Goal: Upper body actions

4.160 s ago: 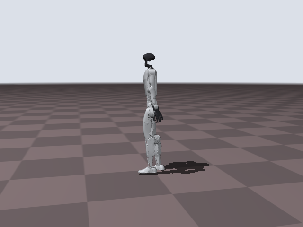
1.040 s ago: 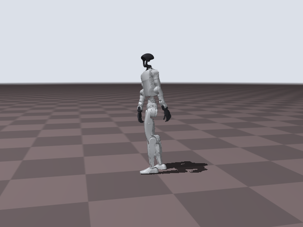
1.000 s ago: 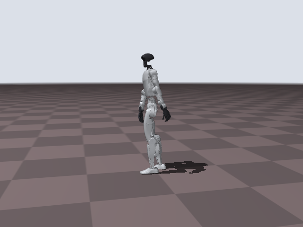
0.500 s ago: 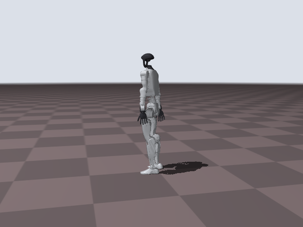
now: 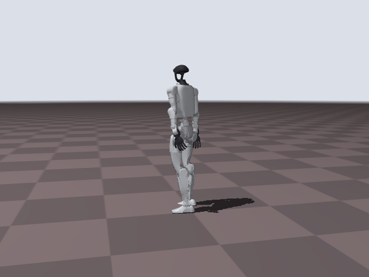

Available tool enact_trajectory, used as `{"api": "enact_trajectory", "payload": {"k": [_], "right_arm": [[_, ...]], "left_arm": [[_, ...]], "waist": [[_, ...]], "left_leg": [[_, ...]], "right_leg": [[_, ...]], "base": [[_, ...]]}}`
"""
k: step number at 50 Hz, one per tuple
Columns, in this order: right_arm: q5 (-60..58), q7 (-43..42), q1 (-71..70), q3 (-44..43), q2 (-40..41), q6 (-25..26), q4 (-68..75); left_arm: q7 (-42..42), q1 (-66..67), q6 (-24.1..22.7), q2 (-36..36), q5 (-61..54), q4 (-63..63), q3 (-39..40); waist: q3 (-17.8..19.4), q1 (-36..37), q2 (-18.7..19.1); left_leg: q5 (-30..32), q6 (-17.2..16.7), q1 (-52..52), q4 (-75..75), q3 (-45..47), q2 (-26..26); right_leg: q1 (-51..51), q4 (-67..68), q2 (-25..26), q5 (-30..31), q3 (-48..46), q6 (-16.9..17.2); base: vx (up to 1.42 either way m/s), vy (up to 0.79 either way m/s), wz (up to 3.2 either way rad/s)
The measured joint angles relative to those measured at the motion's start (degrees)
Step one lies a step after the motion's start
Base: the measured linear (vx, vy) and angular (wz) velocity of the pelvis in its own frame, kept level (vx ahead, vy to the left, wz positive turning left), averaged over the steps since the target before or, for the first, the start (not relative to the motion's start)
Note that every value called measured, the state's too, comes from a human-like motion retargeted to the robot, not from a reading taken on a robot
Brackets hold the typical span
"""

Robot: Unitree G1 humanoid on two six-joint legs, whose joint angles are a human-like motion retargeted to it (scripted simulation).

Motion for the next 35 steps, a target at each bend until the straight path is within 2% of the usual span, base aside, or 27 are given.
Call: {"api": "enact_trajectory", "payload": {"k": [7, 15, 26, 35], "right_arm": [[-0.1, 0.5, -2.0, -0.3, 0.3, 2.8, 4.2], [0.7, -0.2, -3.1, 1.4, 0.9, 3.1, 4.6], [1.6, -1.0, -3.0, 0.6, 0.7, 3.7, 5.9], [2.7, -1.1, -2.1, -0.2, -0.3, 2.7, 6.3]], "left_arm": [[0.7, 0.8, -0.9, -1.3, -1.3, -1.7, -1.6], [1.4, -2.0, -1.6, -2.6, -0.4, -4.6, -1.3], [1.7, -3.3, -2.2, -3.0, -0.9, -6.5, -1.7], [1.5, -3.1, -1.8, -3.3, -0.7, -6.3, -1.5]], "waist": [[-0.9, -6.0, -0.1], [-0.4, -10.3, 0.7], [-0.8, -10.4, 1.0], [-1.7, -8.4, 1.2]], "left_leg": [[0.3, -0.1, -0.5, 0.2, -0.1, 0.5], [0.3, -0.6, 0.4, -0.4, 2.9, 1.0], [0.2, -0.8, 0.2, -0.3, 3.9, 1.2], [0.9, -0.1, -1.2, -0.5, 0.6, -0.1]], "right_leg": [[0.3, 0.0, 0.4, -0.5, 0.0, -0.2], [-0.8, 0.3, 1.7, 0.2, 2.6, -0.2], [-1.5, 0.3, 1.9, 0.4, 3.1, 0.1], [-0.3, 0.0, 0.1, -0.8, -1.1, -0.1]], "base": [[-0.02, -0.23, 0.00], [-0.05, -0.03, -0.37], [0.00, -0.01, -0.09], [0.06, 0.13, 0.40]]}}
